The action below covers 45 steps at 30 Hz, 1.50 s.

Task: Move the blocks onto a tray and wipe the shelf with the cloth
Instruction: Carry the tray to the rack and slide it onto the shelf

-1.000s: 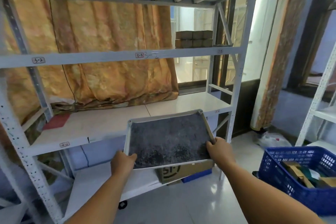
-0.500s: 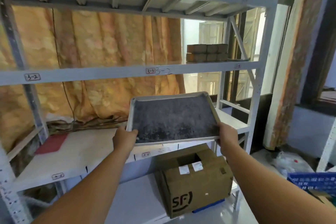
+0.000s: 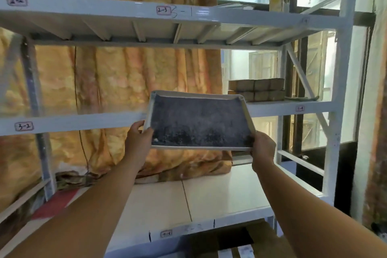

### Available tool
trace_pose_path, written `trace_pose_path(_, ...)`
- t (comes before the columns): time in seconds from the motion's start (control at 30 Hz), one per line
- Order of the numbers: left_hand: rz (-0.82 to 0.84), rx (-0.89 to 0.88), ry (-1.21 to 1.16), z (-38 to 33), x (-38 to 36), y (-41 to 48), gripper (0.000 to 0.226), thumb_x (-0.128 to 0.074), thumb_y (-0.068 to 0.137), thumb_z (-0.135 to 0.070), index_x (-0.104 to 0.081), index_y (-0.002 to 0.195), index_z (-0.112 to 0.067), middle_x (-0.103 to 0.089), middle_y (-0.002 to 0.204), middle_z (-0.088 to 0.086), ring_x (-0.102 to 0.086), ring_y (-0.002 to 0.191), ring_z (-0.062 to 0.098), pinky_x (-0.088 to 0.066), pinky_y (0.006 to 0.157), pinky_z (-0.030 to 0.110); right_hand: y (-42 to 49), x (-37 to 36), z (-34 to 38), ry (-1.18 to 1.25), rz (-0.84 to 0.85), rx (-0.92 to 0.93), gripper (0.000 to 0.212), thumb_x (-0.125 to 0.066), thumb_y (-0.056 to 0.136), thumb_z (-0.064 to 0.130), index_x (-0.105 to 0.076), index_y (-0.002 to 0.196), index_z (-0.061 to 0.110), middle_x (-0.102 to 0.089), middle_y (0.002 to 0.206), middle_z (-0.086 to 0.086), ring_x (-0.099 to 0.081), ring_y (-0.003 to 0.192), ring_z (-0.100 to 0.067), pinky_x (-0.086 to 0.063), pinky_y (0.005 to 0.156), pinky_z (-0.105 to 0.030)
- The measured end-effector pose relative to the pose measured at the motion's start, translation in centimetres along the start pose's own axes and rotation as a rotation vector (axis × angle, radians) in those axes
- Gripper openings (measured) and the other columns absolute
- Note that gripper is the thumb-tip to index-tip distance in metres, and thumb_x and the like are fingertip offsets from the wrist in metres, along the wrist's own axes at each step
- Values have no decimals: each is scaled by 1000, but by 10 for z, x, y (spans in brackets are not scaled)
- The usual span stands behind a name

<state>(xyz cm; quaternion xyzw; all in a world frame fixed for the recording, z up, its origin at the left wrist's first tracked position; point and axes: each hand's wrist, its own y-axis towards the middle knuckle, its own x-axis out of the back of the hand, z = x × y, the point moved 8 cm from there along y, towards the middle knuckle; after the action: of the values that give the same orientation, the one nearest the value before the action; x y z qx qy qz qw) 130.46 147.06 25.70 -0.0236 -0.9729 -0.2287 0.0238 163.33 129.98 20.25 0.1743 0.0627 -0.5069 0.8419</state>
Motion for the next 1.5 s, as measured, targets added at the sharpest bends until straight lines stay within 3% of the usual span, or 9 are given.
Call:
trace_pose_path(0.17,2,-37,-40,-26,-32,35,36,-50,90,-19,-50,125,-18,-56,93,1,-56,72,18,-42,56,33,63,-17,26,-97,49,154,32,-51,90,31,-62,114,14,-65,100,-2,-60,94,-22,-53,83,-40)
trace_pose_path(0.37,-27,-30,-148,-33,-58,68,25,-49,90,-22,-61,111,-14,-50,86,6,-44,80,25,-34,68,41,104,-41,46,-326,146,397,25,-39,92,34,-61,90,23,-62,78,8,-57,75,-9,-43,56,-25)
trace_pose_path(0.63,12,-95,236,-34,-81,135,29,-51,88,-24,-58,115,-18,-58,100,12,-53,79,31,-39,63,36,171,-82,65,-573,141,437,29,-38,86,24,-65,84,14,-64,78,-4,-58,73,-21,-51,68,-40)
trace_pose_path(0.87,34,-58,487,-23,-102,210,22,-52,85,-17,-54,64,-10,-48,64,11,-41,54,25,-26,50,29,229,-135,76,-732,147,375,27,-44,84,17,-66,84,2,-64,78,-12,-62,77,-31,-44,60,-30)
trace_pose_path(0.97,43,27,507,-8,-112,237,26,-54,84,-19,-62,90,5,-46,63,13,-45,55,27,-31,46,32,251,-150,67,-859,164,333,25,-46,87,16,-63,89,-3,-59,78,-10,-61,82,-31,-37,55,-27)
trace_pose_path(1.1,69,46,568,9,-124,262,39,-57,84,-26,-59,104,8,-61,94,26,-60,87,39,-42,53,36,273,-164,50,-927,182,276,37,-47,91,26,-59,108,-5,-62,93,-13,-57,81,-26,-37,54,-27)
trace_pose_path(1.23,142,79,631,20,-135,274,33,-61,82,-20,-58,102,7,-47,69,12,-50,64,28,-30,48,28,288,-171,35,-961,188,206,38,-50,90,27,-52,114,-1,-61,92,-12,-56,69,-20,-41,56,-27)
trace_pose_path(1.3,177,83,689,23,-140,275,35,-63,82,-21,-58,102,7,-45,67,11,-47,63,26,-30,49,28,292,-174,35,-1027,182,241,38,-50,90,30,-52,111,-1,-57,76,-9,-53,66,-20,-40,60,-27)
trace_pose_path(1.5,211,72,786,24,-151,279,36,-66,81,-20,-57,101,9,-43,65,10,-42,57,20,-28,45,28,310,-185,30,-1121,243,308,25,-53,87,36,-45,76,15,-61,100,-14,-51,82,-27,-37,68,-28)
